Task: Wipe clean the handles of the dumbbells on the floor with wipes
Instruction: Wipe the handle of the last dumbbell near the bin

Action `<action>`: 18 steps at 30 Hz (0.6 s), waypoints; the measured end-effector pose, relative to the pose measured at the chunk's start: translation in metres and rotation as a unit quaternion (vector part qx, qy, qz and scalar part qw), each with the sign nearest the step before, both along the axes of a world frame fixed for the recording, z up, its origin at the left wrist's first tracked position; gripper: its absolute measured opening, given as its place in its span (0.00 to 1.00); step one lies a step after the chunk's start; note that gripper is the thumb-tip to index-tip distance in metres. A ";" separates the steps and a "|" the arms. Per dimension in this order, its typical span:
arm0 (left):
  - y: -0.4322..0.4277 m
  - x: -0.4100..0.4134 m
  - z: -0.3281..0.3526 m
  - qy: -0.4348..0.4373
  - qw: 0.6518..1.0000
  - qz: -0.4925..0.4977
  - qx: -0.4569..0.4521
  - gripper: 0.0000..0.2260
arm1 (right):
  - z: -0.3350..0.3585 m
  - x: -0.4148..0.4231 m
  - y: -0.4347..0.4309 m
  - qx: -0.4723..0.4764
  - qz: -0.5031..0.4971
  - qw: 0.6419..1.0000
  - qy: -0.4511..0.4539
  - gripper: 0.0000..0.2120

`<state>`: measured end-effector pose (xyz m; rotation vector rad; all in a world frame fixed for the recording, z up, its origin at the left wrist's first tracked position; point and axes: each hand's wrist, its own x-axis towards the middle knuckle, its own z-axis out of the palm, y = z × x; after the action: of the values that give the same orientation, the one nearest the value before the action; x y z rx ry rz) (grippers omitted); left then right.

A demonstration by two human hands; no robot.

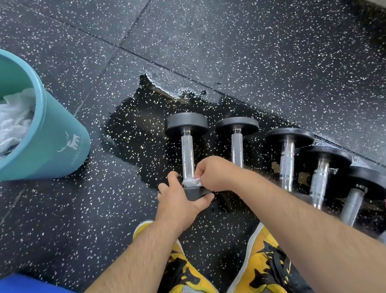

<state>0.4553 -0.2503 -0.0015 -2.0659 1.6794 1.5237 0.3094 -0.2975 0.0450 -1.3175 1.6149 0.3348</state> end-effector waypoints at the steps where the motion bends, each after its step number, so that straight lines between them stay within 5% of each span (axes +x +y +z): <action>1: 0.000 0.000 0.000 0.002 1.000 0.001 0.001 0.51 | 0.000 0.001 -0.001 -0.001 -0.003 1.000 0.000 0.11; 10: 0.001 0.000 0.000 0.011 1.000 0.002 -0.002 0.49 | -0.005 0.000 0.001 -0.008 -0.073 0.996 -0.049 0.12; 18: 0.002 0.001 0.001 0.041 0.999 0.019 -0.006 0.43 | 0.008 0.038 -0.028 0.046 0.241 0.966 0.078 0.13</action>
<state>0.4562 -0.2481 -0.0008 -2.0792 1.6893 1.6355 0.3477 -0.3254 0.0528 -1.6364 1.3688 0.8161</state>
